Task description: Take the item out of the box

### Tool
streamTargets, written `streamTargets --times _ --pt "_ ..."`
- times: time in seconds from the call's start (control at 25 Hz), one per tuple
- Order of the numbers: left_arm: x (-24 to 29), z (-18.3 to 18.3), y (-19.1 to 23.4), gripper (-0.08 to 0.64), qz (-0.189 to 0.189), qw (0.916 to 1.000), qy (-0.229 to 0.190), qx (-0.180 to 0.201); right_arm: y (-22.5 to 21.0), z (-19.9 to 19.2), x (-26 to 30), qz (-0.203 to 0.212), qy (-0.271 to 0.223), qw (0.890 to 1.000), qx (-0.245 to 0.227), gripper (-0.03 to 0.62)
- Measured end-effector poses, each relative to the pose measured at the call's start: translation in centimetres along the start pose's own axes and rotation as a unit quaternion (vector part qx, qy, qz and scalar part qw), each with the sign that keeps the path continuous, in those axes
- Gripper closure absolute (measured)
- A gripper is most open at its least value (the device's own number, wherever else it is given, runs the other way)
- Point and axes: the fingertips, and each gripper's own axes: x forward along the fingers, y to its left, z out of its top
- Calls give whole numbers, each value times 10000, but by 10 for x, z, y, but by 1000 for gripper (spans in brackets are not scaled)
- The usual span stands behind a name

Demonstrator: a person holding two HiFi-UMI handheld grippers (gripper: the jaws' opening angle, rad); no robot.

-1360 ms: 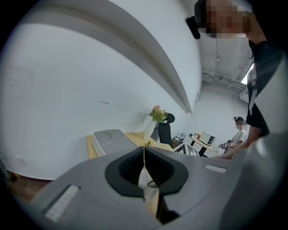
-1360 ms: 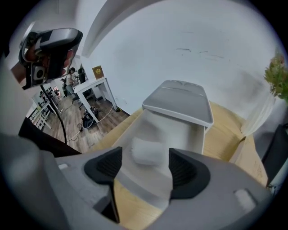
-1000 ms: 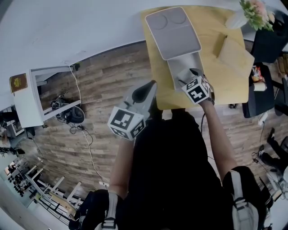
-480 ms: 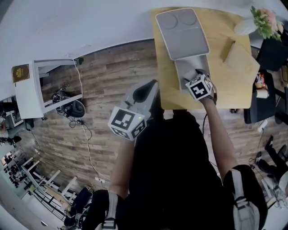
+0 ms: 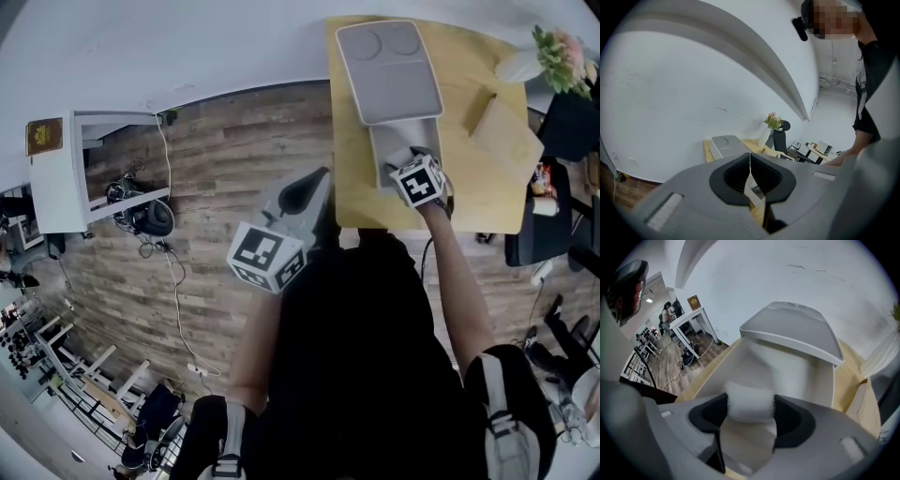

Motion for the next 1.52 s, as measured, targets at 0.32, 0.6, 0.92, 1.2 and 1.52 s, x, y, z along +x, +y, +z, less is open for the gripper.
streamTargets --times 0.32,0.6,0.92,1.2,1.52 --pt "-5 2 -4 546 49 10000 -59 18 -2 0 -13 -37 -81 9999 146 298" --pt "5 3 -21 546 -45 9999 -101 50 -9 9 -40 -33 -470 9988 138 298" --pt "18 5 -41 546 -118 9998 -139 105 -20 18 -78 -56 -997 9947 233 298" --pt "32 10 -57 546 -151 9995 -222 174 -33 28 -116 -70 -1547 9875 302 299" --pt "45 16 -71 546 -200 9990 -348 203 -48 43 -165 -136 -2363 9709 356 301"
